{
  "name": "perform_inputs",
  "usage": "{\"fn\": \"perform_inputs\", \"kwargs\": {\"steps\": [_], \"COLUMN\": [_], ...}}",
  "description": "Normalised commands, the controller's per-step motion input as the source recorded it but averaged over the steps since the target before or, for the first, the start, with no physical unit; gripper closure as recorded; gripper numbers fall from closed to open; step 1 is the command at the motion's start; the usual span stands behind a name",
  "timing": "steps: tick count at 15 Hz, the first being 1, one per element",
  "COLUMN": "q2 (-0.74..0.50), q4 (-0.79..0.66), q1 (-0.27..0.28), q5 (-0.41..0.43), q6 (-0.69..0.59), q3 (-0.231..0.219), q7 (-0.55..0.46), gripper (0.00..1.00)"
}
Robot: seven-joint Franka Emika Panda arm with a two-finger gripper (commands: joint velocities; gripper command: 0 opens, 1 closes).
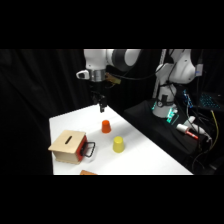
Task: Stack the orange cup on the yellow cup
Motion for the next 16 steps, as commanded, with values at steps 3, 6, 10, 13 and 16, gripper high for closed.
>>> {"fn": "perform_inputs", "kwargs": {"steps": [3, 6, 10, 13, 16], "q2": [-0.14, -0.16, -0.14, -0.07, 0.01], "q4": [-0.22, -0.26, -0.28, -0.23, -0.17], "q1": [-0.068, -0.061, -0.06, -0.053, -0.048], "q5": [0.1, 0.093, 0.142, 0.168, 0.205], "q6": [0.24, 0.31, 0.32, 0.32, 0.31], "q3": [-0.042, -0.044, -0.041, -0.033, -0.016], "q7": [-0.05, -0.06, -0.1, -0.14, -0.2], "gripper": [0.0, 0.0, 0.0, 0.0, 0.0]}}
